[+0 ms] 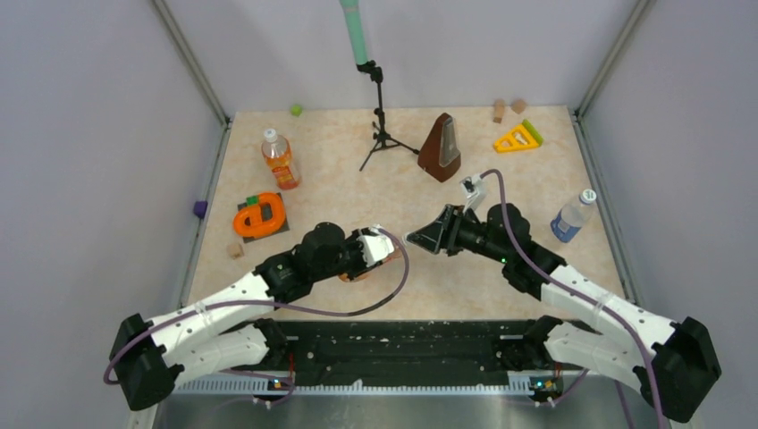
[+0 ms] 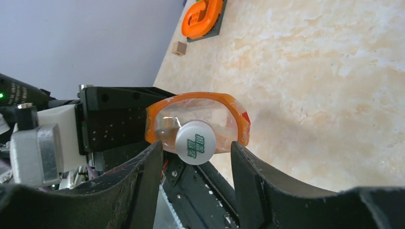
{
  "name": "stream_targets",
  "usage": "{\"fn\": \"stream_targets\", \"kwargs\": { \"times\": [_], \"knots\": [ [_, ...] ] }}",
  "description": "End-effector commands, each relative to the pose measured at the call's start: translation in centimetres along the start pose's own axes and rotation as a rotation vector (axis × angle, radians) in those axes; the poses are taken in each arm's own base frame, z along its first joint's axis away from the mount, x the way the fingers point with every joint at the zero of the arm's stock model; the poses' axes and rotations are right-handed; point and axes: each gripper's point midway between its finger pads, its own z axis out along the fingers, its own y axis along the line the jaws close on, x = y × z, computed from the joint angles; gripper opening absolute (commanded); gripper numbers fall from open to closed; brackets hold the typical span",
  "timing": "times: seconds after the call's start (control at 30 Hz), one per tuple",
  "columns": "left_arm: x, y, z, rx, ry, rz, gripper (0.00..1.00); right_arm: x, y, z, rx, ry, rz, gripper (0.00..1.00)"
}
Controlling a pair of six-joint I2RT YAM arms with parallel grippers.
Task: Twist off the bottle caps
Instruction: Unscrew the bottle cap from the plastic bottle.
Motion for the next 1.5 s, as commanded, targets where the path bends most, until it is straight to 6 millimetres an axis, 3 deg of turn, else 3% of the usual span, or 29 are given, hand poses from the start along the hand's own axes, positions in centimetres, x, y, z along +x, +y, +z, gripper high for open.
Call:
{"fn": "stream_targets", "kwargs": {
  "times": [0.0,0.2,0.27,0.37,0.5,0.6,0.8,0.93,1.17,1.27,1.4,1.47],
  "knots": [
    [-1.7,1.1,0.4,-0.049,-0.053,0.031,0.0,-1.3,1.9,0.6,-0.055,-0.028,0.01,0.53],
    [-2.0,1.2,0.5,-0.051,-0.065,0.046,0.0,-1.0,1.3,1.1,-0.037,-0.012,0.017,0.51],
    [-2.3,1.1,0.5,-0.045,-0.075,0.05,0.0,-0.9,1.4,1.2,-0.041,-0.008,0.02,0.47],
    [-2.5,1.2,0.4,-0.051,-0.095,0.056,0.0,-0.8,1.4,1.1,-0.049,-0.007,0.018,0.3],
    [-2.3,1.4,0.3,-0.065,-0.089,0.061,0.0,-0.8,1.3,1.1,-0.051,-0.008,-0.007,0.17],
    [-2.6,0.1,0.5,0.006,-0.114,0.068,0.0,-0.3,2.0,1.0,-0.11,0.011,-0.06,0.04],
    [-5.7,-2.6,-0.5,0.168,-0.226,0.001,0.0,1.5,3.2,0.4,-0.24,0.087,-0.181,0.02],
    [-6.6,-3.8,-1.1,0.261,-0.263,-0.017,0.0,2.2,3.2,-0.4,-0.273,0.085,-0.239,0.01],
    [-7.2,-6.0,-2.2,0.439,-0.297,-0.026,0.0,3.3,3.2,-0.9,-0.33,0.105,-0.304,0.13],
    [-7.3,-5.8,-2.3,0.431,-0.302,-0.026,0.0,3.2,3.0,-0.7,-0.315,0.101,-0.3,0.38],
    [-6.2,-3.3,-1.4,0.263,-0.267,-0.04,0.0,2.3,3.4,-0.9,-0.295,0.075,-0.267,0.57],
    [-5.3,-1.5,-0.9,0.144,-0.246,-0.047,0.0,0.7,1.8,-0.4,-0.159,0.007,-0.203,0.72]
  ]
}}
